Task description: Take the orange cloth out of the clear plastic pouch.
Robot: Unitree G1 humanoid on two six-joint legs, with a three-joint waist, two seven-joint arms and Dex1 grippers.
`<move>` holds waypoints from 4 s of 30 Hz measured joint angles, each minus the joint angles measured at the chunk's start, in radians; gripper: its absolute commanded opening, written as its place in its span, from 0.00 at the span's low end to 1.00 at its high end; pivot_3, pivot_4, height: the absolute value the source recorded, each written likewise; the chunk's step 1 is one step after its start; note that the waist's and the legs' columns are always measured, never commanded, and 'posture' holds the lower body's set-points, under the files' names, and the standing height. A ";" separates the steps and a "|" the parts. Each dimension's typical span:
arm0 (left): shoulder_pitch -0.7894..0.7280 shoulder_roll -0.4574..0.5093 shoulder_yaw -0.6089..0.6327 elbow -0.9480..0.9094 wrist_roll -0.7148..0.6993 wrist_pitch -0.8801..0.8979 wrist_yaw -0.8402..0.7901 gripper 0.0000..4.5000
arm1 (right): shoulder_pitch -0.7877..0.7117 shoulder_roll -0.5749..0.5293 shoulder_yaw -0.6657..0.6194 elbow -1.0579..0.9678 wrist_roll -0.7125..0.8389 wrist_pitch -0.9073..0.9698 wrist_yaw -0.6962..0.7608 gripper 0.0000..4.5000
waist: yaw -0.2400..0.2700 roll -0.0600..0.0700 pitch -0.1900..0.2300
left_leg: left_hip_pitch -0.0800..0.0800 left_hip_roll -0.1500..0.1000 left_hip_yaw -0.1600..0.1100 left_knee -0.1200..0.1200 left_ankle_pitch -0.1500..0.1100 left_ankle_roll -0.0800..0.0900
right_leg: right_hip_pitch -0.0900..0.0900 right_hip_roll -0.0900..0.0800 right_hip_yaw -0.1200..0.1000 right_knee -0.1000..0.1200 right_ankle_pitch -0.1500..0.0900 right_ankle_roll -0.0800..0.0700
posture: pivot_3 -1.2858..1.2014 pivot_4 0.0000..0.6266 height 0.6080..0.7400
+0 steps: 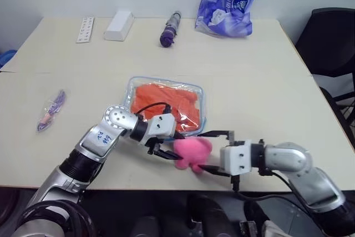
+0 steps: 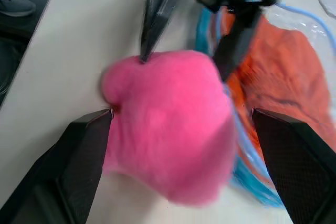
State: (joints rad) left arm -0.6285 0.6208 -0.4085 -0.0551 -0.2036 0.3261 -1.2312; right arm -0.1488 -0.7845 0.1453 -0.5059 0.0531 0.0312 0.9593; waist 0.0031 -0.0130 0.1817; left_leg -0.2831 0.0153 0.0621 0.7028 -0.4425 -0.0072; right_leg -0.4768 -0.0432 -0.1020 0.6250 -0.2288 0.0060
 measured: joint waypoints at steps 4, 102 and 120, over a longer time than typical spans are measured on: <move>0.011 0.001 0.007 0.002 0.008 -0.028 -0.007 0.26 | -0.021 -0.046 -0.110 0.022 0.029 0.009 -0.001 1.00 | -0.002 0.000 0.000 | 0.001 0.000 -0.001 -0.001 0.000 0.000 | 0.001 0.000 0.001 -0.001 0.000 0.000 | 0.52 0.24 1.00; 0.047 0.252 0.332 0.092 0.059 -0.314 0.119 0.83 | 0.337 -0.003 -0.352 -0.154 0.499 0.393 -0.120 0.99 | -0.001 -0.001 0.000 | 0.002 0.000 0.000 -0.002 0.000 0.001 | 0.001 -0.001 0.001 -0.003 0.000 0.000 | 0.52 0.24 1.00; -0.183 0.059 0.157 0.583 0.264 -0.839 0.094 0.29 | 0.436 0.006 -0.354 -0.174 0.471 0.331 -0.120 1.00 | 0.019 -0.001 -0.001 | 0.001 -0.002 0.004 -0.002 0.000 0.001 | 0.001 0.000 -0.001 -0.001 0.001 0.001 | 0.52 0.24 1.00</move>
State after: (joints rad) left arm -0.8119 0.6796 -0.2511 0.5281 0.0607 -0.5133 -1.1377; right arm 0.2871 -0.7784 -0.2083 -0.6803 0.5239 0.3621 0.8389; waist 0.0217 -0.0140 0.1812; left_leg -0.2822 0.0134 0.0658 0.7007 -0.4429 -0.0058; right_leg -0.4756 -0.0429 -0.1033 0.6237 -0.2283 0.0070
